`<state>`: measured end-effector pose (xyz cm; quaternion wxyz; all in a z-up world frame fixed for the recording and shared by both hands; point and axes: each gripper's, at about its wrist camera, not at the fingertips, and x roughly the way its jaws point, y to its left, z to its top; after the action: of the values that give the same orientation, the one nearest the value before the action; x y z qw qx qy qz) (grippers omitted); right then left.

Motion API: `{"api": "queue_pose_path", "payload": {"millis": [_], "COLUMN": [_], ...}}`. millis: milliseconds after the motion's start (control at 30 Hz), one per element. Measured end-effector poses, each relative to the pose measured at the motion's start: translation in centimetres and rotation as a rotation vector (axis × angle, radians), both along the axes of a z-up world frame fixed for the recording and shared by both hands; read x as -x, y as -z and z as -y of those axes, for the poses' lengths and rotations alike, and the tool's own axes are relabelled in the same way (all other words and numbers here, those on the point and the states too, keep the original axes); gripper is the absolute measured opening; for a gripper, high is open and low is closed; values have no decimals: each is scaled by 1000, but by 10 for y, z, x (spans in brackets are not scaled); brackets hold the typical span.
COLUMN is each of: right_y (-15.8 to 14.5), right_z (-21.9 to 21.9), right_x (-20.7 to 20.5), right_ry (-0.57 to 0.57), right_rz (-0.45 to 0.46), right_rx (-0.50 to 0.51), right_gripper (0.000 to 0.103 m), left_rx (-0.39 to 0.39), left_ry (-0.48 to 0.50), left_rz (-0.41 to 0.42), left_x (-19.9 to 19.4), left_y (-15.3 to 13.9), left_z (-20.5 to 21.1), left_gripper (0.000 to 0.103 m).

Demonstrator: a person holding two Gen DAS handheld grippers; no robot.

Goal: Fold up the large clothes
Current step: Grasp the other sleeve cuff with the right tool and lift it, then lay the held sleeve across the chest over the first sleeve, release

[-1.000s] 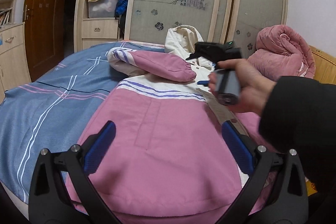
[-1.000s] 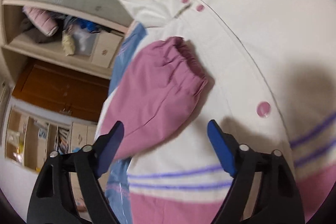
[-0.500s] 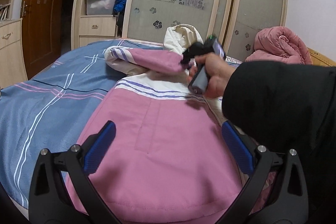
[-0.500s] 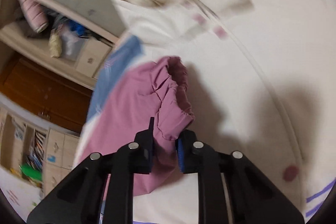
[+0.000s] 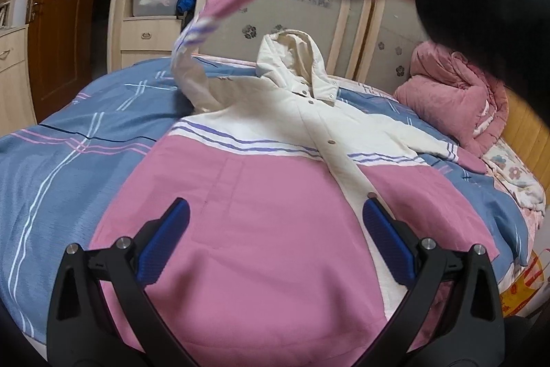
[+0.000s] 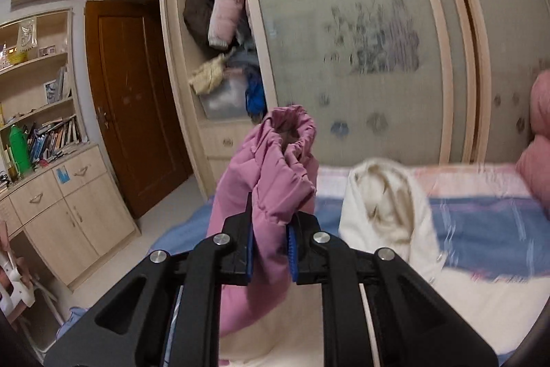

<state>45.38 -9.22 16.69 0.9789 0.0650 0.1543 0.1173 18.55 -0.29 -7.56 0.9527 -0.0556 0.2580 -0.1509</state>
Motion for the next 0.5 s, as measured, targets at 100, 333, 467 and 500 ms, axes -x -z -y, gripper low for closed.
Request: {"api": "queue_pose_path", "payload": {"millis": [100,333,467,500], "right_y": [-13,40,96,115], "right_z": [26,131,173,186], "right_x": [2,5,9,11], "right_ry": [60,257,333,351], "right_rz": [13,-82,-161,-185], "right_rx": [3,-35,-65,-81], "right_gripper": [15,15,15,15], "left_rx": [-14,-5,-3,-4], "left_ry": [18,23,38,41], "left_rz": [1,-11,-11,-12], "left_x": [1,0,1,1], "left_y": [2,3,2,2], "left_z": [5,4,8,10], "left_gripper": [101,101,101,101]}}
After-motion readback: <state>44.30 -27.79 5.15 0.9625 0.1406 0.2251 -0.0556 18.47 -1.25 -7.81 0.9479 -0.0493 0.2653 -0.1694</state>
